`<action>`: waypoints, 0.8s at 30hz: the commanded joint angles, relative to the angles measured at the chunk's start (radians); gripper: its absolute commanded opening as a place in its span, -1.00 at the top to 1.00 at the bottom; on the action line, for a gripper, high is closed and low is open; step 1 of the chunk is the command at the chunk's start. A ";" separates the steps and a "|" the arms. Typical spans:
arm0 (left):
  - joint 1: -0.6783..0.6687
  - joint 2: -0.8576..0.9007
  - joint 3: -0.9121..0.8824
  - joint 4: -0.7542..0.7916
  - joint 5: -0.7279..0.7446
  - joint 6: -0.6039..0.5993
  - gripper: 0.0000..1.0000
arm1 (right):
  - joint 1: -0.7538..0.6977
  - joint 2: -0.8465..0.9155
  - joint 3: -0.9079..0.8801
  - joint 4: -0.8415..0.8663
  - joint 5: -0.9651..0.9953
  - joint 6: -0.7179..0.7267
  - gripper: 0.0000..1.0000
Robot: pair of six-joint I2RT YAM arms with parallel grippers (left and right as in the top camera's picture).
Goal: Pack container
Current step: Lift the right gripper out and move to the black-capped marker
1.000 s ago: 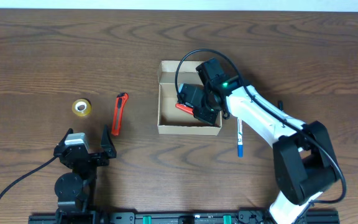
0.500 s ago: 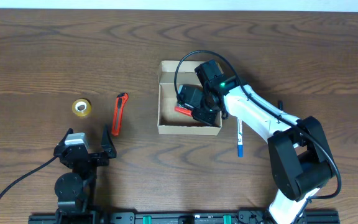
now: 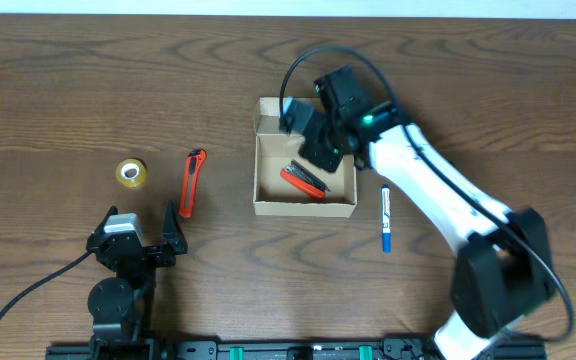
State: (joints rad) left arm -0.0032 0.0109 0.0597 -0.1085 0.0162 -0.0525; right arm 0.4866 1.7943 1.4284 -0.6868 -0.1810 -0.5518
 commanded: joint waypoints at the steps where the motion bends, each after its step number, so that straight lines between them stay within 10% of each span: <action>1: -0.004 -0.006 -0.028 -0.023 0.002 -0.008 -0.90 | -0.031 -0.126 0.068 0.034 0.034 0.205 0.23; 12: -0.004 -0.006 -0.028 -0.023 0.002 -0.008 -0.90 | -0.320 -0.265 0.076 -0.019 0.285 0.885 -0.22; 24: -0.004 -0.006 -0.028 -0.023 0.003 -0.008 -0.90 | -0.487 -0.283 0.046 -0.457 0.349 0.835 -0.42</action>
State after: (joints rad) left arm -0.0032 0.0109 0.0597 -0.1085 0.0158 -0.0525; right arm 0.0055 1.5303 1.4944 -1.1294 0.1329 0.2855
